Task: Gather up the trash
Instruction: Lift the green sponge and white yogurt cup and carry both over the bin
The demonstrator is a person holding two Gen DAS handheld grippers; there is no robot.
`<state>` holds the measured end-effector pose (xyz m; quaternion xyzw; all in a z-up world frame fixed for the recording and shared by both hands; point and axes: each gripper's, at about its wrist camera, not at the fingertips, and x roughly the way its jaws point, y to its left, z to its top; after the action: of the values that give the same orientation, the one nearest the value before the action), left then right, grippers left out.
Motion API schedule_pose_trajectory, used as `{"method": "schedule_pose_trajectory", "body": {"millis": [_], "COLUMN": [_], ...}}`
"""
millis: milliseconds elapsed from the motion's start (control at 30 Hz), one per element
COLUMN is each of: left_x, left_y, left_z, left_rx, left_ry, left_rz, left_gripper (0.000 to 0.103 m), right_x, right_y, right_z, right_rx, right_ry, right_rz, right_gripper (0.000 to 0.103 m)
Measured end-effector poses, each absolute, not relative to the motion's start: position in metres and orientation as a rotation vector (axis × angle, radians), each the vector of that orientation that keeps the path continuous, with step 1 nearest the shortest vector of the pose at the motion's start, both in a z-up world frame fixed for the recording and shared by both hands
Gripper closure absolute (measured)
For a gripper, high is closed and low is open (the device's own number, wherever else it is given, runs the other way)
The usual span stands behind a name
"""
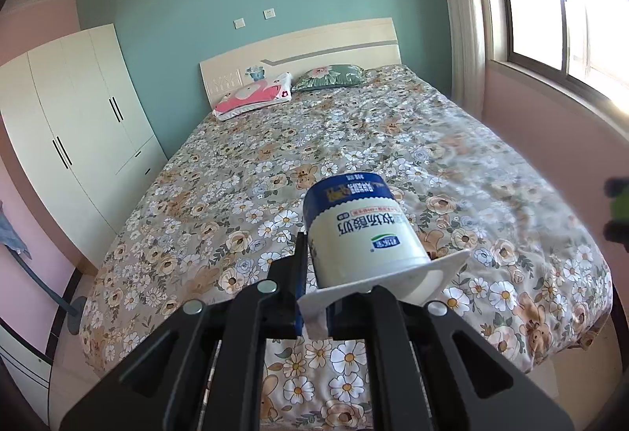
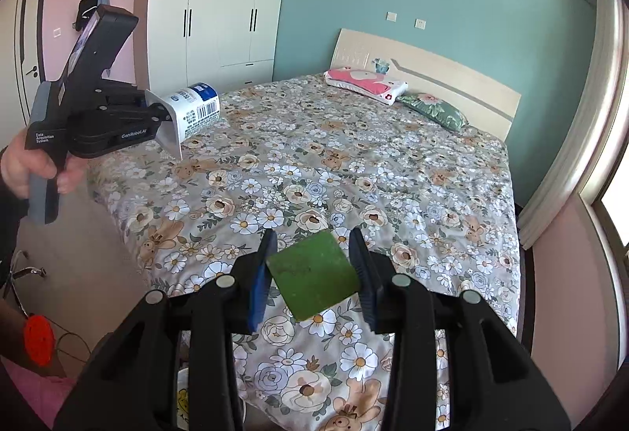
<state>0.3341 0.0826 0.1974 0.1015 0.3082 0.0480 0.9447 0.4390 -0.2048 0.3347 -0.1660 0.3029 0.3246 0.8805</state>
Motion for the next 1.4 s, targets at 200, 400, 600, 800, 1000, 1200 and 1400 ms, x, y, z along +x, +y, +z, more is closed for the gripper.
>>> {"method": "schedule_pose_trajectory", "body": {"millis": [200,400,600,800,1000,1200,1400], "left_x": [0.28,0.244,0.215,0.189,0.179,0.177,0.179], "left_y": [0.066,0.055,0.042,0.033,0.032,0.033,0.033], "left_z": [0.21,0.198,0.163,0.117,0.079,0.039,-0.006], "left_rx": [0.227,0.259,0.276,0.271,0.252,0.243,0.21], "left_ry": [0.603,0.608,0.659,0.721,0.774,0.834,0.919], "left_rz": [0.069,0.048,-0.011,-0.081,-0.12,-0.144,-0.186], "left_gripper": [0.093,0.093,0.093,0.093,0.093,0.093,0.093], "right_x": [0.388,0.346,0.314,0.297,0.289,0.291,0.293], "right_y": [-0.221,-0.231,-0.237,-0.24,-0.24,-0.234,-0.223], "right_z": [0.356,0.36,0.344,0.312,0.273,0.226,0.179], "right_rx": [-0.347,-0.356,-0.374,-0.391,-0.389,-0.387,-0.369], "right_ry": [0.6,0.587,0.589,0.644,0.705,0.78,0.865], "right_rz": [0.674,0.679,0.681,0.69,0.706,0.724,0.764], "right_gripper": [0.064,0.064,0.064,0.064,0.064,0.064,0.064]}}
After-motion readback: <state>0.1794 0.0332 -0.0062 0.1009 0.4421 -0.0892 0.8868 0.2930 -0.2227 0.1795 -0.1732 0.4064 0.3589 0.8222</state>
